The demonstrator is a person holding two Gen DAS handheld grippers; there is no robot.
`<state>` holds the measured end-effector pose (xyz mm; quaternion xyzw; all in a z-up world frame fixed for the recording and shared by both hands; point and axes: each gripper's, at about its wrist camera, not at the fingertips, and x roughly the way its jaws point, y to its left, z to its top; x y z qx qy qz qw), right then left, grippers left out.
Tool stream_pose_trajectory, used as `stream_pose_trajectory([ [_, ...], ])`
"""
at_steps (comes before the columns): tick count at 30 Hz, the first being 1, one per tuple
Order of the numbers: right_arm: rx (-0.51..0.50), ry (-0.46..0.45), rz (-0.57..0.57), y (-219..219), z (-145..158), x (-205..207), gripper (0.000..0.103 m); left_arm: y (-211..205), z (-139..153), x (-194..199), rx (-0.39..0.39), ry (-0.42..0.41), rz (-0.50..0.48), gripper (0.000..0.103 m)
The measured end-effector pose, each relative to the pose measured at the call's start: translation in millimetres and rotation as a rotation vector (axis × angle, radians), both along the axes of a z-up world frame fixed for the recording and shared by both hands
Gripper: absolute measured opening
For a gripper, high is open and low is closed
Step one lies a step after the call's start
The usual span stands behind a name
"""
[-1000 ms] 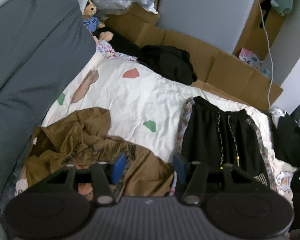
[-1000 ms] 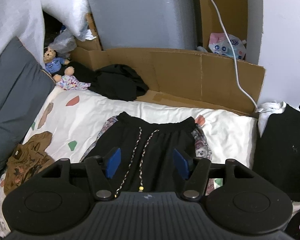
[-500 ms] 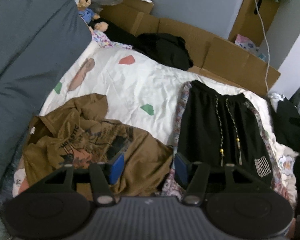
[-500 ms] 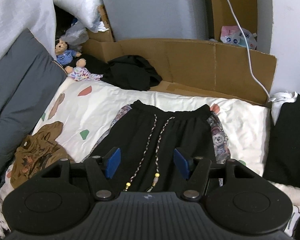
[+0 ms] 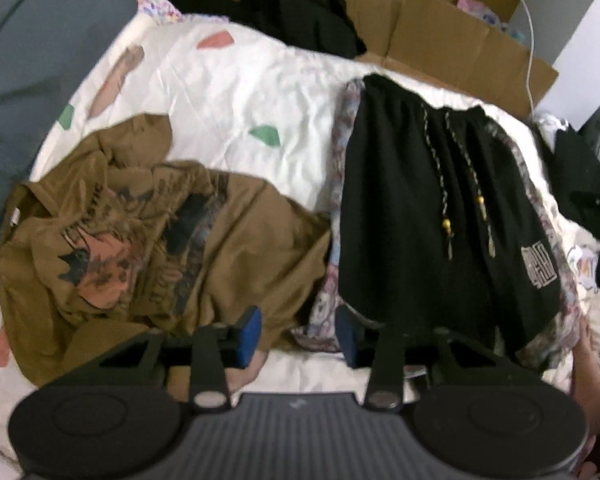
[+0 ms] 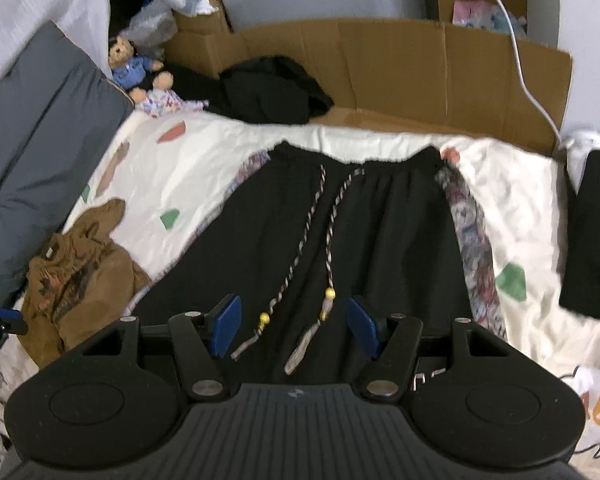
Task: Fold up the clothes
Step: 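Move both grippers over the trousers toward the leg hems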
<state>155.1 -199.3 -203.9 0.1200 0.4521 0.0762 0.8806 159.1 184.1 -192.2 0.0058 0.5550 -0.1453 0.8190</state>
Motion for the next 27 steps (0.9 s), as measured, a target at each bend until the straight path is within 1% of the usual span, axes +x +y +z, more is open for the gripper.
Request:
stream_pose_trajectory([
  [3, 0.010, 0.024, 0.005, 3.3, -14.4, -3.5, 0.064, 3.4, -18.6, 0.0, -0.036, 0.036, 0.016, 0.043],
  [5, 0.028, 0.047, 0.013, 6.8, -24.2, -5.3, 0.064, 4.2, -28.8, 0.6, -0.043, 0.053, 0.019, 0.041],
  [7, 0.052, 0.071, 0.018, 9.8, -33.2, -6.7, 0.064, 4.9, -39.1, 1.0, -0.053, 0.068, 0.026, 0.037],
  [9, 0.070, 0.088, 0.021, 12.7, -39.5, -7.7, 0.064, 5.4, -50.3, 2.7, -0.066, 0.083, 0.035, 0.030],
  [11, 0.078, 0.100, 0.027, 17.0, -46.2, -9.2, 0.064, 6.3, -56.3, 4.8, -0.078, 0.086, 0.040, 0.026],
  [16, 0.081, 0.137, 0.045, 25.4, -60.5, -12.7, 0.064, 10.3, -78.6, 15.7, -0.119, 0.115, 0.109, 0.026],
  [19, 0.088, 0.159, 0.050, 30.2, -66.8, -11.0, 0.064, 7.8, -88.7, 21.6, -0.108, 0.138, 0.121, 0.026],
  [21, 0.092, 0.161, 0.055, 33.3, -69.2, -10.9, 0.064, 6.1, -98.6, 26.6, -0.080, 0.161, 0.147, 0.026],
  [24, 0.092, 0.175, 0.065, 37.5, -74.3, -12.1, 0.064, 7.1, -107.6, 31.6, -0.083, 0.179, 0.172, 0.025],
  [25, 0.095, 0.180, 0.066, 38.7, -76.0, -13.0, 0.064, 7.1, -111.4, 33.0, -0.077, 0.188, 0.179, 0.022],
  [26, 0.101, 0.188, 0.067, 40.5, -78.2, -14.2, 0.064, 7.1, -115.6, 34.5, -0.069, 0.200, 0.187, 0.007],
  [27, 0.108, 0.195, 0.068, 42.2, -80.5, -15.5, 0.064, 7.6, -116.7, 34.2, -0.065, 0.199, 0.190, 0.002],
])
